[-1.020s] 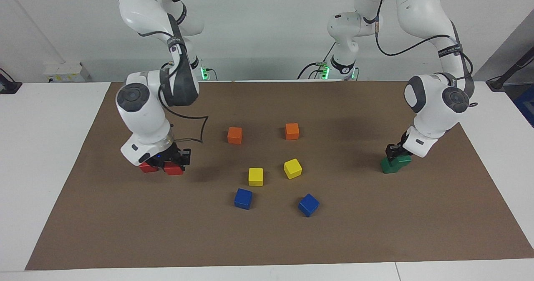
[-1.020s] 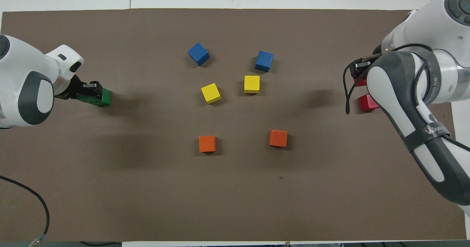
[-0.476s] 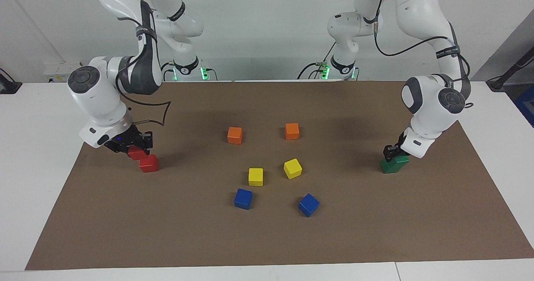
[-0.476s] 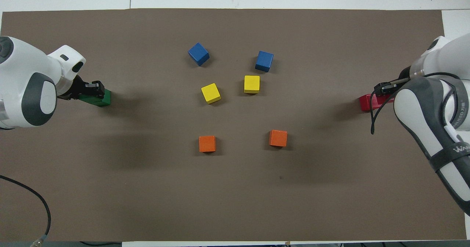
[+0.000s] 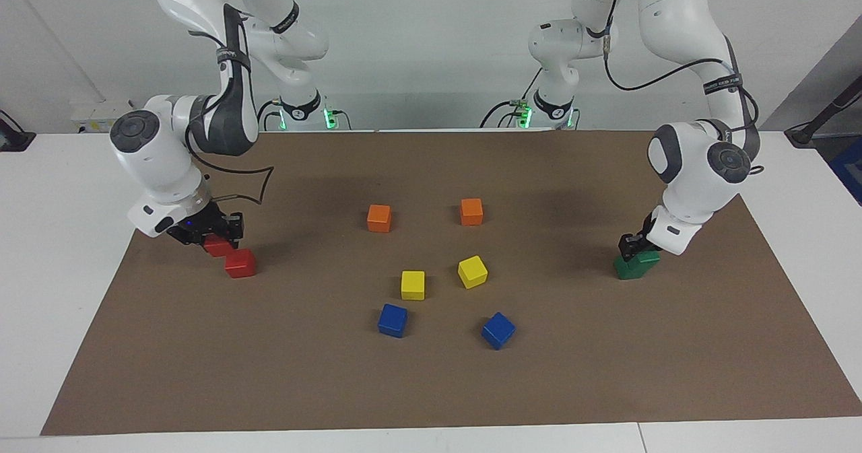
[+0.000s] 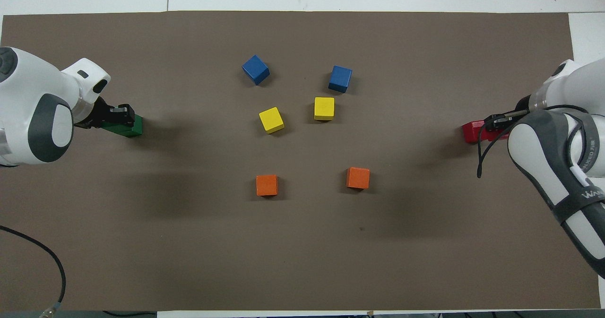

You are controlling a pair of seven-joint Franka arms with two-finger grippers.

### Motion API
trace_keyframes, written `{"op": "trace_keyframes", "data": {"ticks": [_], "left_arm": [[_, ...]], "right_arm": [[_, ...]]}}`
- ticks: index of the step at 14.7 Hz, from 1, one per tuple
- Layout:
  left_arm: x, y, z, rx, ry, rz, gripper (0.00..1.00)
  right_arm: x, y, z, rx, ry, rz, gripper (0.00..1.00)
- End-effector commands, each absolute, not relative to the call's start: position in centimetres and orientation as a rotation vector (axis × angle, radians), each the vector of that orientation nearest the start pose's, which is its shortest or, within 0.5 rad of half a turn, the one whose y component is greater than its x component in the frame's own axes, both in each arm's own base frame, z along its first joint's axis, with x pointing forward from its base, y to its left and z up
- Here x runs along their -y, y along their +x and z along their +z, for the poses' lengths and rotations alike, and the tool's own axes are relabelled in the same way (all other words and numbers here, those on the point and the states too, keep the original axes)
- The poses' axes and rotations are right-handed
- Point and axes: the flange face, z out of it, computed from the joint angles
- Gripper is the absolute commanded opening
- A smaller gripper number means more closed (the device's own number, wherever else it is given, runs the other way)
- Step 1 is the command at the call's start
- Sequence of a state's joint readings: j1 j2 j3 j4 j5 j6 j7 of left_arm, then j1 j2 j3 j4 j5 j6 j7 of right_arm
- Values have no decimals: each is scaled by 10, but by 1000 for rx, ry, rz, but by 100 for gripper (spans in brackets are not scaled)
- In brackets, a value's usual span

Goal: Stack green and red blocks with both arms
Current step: 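Stack green on green with the left gripper while the right gripper stacks red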

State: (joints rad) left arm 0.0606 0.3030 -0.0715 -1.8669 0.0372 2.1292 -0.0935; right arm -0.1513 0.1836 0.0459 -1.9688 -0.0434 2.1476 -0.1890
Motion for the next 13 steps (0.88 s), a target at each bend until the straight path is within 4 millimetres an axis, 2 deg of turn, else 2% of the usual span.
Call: {"op": "trace_keyframes", "data": {"ticks": [1, 2, 3, 4, 9, 13], "left_arm": [[3, 612, 343, 115, -3129, 58, 0], [3, 612, 343, 113, -3129, 58, 14], [4, 612, 343, 111, -3130, 53, 53], [4, 612, 343, 110, -3130, 48, 100], [4, 614, 344, 101, -3131, 46, 100], [2, 610, 360, 109, -3126, 70, 100]], "right_arm": [[65, 589, 370, 195, -3170, -20, 0], [63, 590, 368, 195, -3169, -15, 0], [61, 591, 368, 190, -3170, -27, 0], [61, 593, 369, 188, -3172, -51, 0], [59, 595, 358, 194, -3169, -45, 0], [49, 597, 359, 200, -3167, -58, 0]]}}
